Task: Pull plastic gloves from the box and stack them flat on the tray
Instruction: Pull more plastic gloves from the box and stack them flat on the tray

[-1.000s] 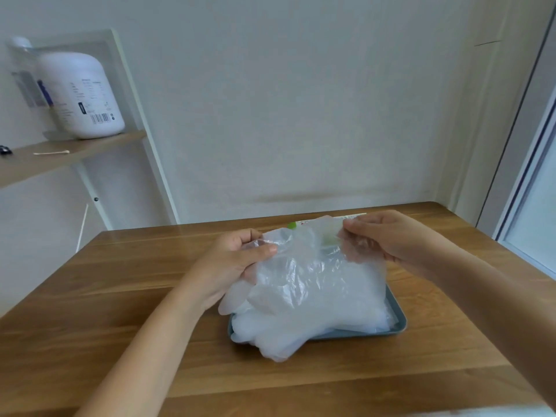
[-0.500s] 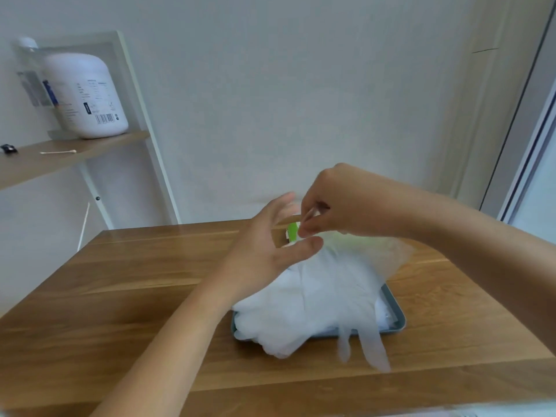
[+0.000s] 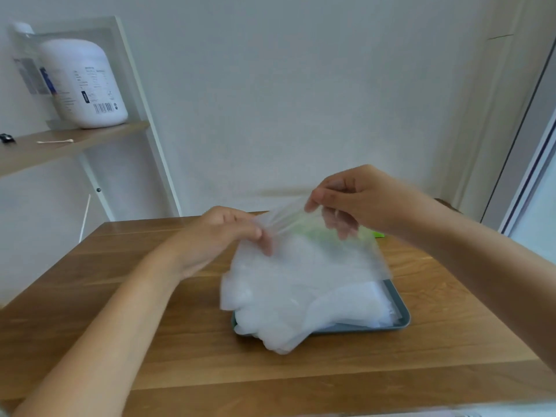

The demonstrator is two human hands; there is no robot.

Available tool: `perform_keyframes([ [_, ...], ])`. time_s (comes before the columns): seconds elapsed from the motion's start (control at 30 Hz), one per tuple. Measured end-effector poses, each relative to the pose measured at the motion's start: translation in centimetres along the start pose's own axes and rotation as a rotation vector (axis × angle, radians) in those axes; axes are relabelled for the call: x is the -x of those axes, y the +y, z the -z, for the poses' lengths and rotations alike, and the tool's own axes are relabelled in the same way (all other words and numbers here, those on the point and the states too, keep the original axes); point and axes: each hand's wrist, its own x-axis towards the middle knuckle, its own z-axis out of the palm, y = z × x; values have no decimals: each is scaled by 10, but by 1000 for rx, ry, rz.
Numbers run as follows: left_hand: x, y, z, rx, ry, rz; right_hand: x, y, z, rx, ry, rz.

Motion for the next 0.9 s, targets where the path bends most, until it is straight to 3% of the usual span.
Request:
perform_keyframes([
  [0.13,-7,3,21,-54,-2,55,-4,19,-12,-208,67,-103],
  [0.3,-30,-3,24,-152,-43,224,-9,55,-28,-265,159,-183],
  [0.43,-47,-25,9,-218,-203,319,-14,97,-29,-61,173,-220],
  [0.7,-83,-74,-1,-497,-162,490,-16,156,-27,414,108,-212],
  [0.8,-87,-78,-7,-691,-11,508,-16,167,-30,438,120,-194],
  [0.9,-79,-69,-34,-742,390,231,-17,171,-32,415,137,-190],
])
